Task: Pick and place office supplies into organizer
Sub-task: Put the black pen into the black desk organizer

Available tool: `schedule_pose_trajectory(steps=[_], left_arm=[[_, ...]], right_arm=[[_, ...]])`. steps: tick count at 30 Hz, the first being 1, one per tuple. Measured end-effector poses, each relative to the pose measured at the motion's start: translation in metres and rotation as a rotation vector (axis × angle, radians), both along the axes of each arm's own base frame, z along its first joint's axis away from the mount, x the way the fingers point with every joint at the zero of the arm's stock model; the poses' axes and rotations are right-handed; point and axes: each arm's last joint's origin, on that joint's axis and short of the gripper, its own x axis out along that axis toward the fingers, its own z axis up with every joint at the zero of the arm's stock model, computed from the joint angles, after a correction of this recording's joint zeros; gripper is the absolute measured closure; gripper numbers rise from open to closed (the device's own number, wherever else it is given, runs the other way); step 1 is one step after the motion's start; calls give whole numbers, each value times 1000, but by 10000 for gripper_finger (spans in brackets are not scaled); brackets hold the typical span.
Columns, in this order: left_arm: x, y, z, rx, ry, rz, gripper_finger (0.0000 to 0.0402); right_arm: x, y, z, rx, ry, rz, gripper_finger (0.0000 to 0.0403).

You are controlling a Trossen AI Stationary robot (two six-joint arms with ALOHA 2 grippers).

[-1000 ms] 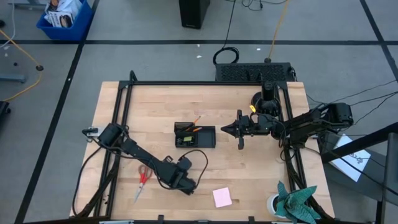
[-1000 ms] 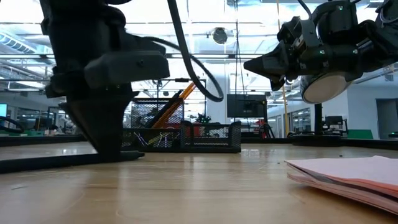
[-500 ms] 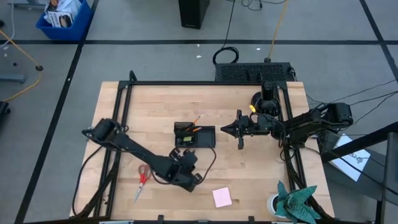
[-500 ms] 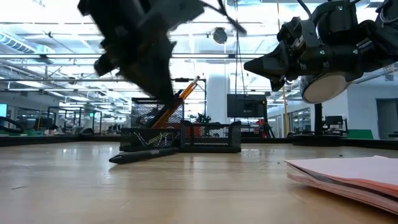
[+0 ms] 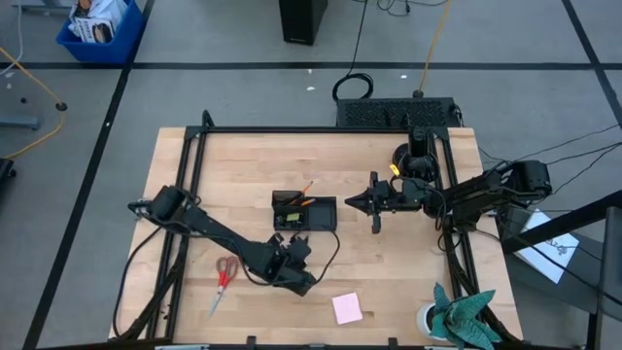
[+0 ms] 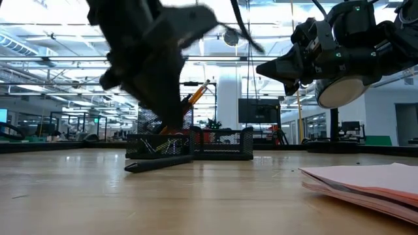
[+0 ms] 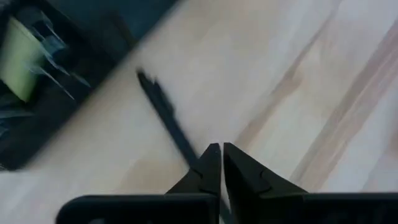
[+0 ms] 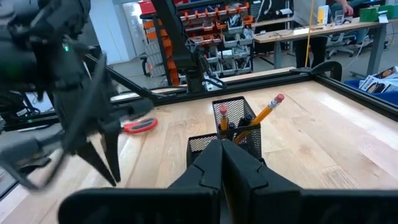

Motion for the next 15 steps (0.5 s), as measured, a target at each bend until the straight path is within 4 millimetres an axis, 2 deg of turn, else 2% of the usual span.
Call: schedule_pose_trajectory(steps=[6, 11, 15], left_arm=[[6, 4, -30, -69, 114, 4, 307], [11, 15, -34, -102, 143, 20, 248], [15, 24, -33, -132, 160, 7, 222]], right_arm=[[0, 0, 0, 0, 0, -1, 403], [0, 0, 0, 0, 0, -1, 403], [0, 0, 0, 0, 0, -1, 403]])
